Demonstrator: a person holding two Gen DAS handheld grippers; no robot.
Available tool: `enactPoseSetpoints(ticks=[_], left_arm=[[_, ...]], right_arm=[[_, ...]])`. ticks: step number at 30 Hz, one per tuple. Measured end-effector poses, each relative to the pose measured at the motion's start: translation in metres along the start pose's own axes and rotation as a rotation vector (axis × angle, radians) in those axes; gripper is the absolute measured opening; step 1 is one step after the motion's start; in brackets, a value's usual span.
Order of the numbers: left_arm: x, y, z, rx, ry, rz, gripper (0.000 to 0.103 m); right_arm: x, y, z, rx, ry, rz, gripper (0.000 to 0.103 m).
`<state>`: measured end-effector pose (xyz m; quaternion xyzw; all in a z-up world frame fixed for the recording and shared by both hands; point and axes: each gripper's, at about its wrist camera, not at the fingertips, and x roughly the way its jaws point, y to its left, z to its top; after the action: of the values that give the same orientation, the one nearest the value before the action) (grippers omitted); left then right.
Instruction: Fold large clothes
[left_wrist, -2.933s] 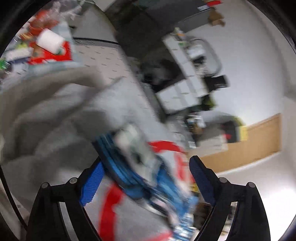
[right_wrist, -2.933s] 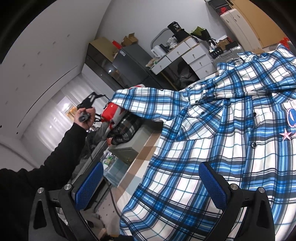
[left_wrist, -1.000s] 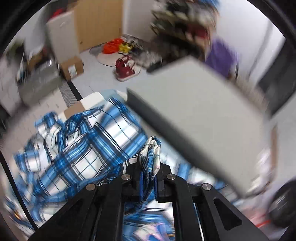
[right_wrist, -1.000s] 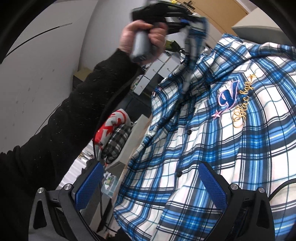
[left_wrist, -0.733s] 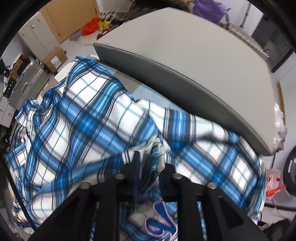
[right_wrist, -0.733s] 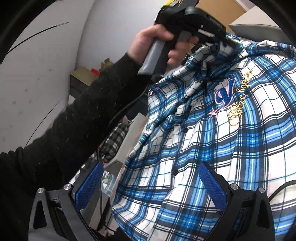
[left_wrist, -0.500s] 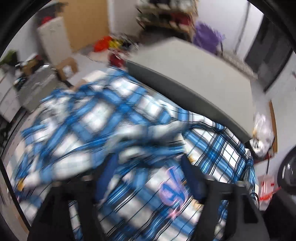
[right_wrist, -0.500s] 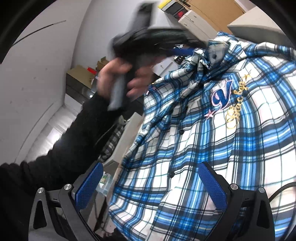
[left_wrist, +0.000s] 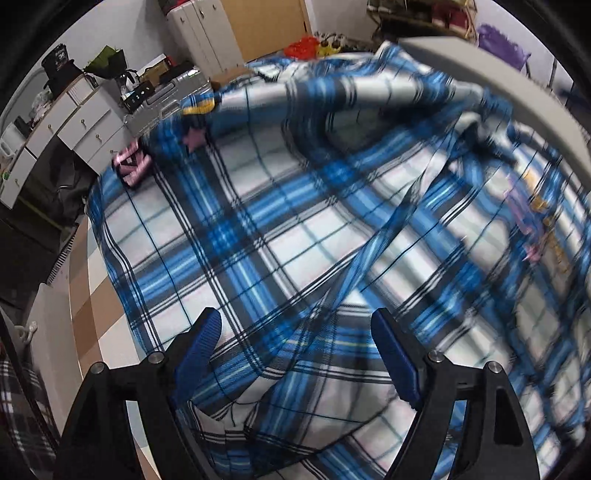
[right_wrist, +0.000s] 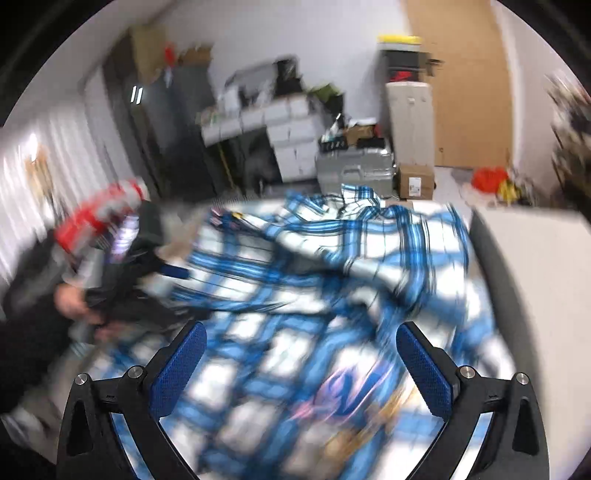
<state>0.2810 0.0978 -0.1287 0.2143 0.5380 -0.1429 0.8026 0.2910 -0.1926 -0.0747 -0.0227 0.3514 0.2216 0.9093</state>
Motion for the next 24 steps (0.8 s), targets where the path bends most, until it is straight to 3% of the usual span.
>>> enactPoseSetpoints(ticks=[4,8,9,10,12,13,14,15,21,24], left_arm=[[0.010,-0.009,0.007,0.007,0.019,0.020,0.080],[0.006,-0.004,0.007,-0.030,0.001,-0.002,0.079],[0.005,-0.003,0.008,-0.033,-0.007,-0.007,0.078],[0.004,-0.003,0.007,-0.035,-0.015,-0.010,0.071],[0.000,-0.002,0.007,-0.038,-0.030,-0.029,0.050],[0.000,0.001,0.001,-0.045,-0.035,-0.034,0.028],[0.000,0.001,0.000,-0.050,-0.033,-0.046,0.018],[-0.001,0.000,0.000,-0.059,-0.036,-0.057,0.017],[-0.004,-0.016,-0.015,-0.010,-0.020,-0.028,0.002],[-0.010,-0.025,-0.024,0.015,-0.009,0.001,0.002]], right_arm=[[0.077,-0.019,0.041,-0.147,0.168,-0.175,0.103],[0.127,-0.044,0.054,-0.162,0.281,-0.199,0.096],[0.137,-0.051,0.054,-0.161,0.317,-0.188,0.079],[0.146,-0.057,0.054,-0.153,0.349,-0.185,0.054],[0.155,-0.068,0.051,-0.121,0.400,-0.170,0.027],[0.156,-0.071,0.051,-0.113,0.399,-0.164,0.015],[0.155,-0.073,0.053,-0.112,0.373,-0.167,0.010],[0.152,-0.074,0.054,-0.109,0.352,-0.165,0.005],[0.152,-0.089,0.087,-0.035,0.285,-0.103,0.003],[0.170,-0.103,0.103,0.014,0.345,-0.074,0.004]])
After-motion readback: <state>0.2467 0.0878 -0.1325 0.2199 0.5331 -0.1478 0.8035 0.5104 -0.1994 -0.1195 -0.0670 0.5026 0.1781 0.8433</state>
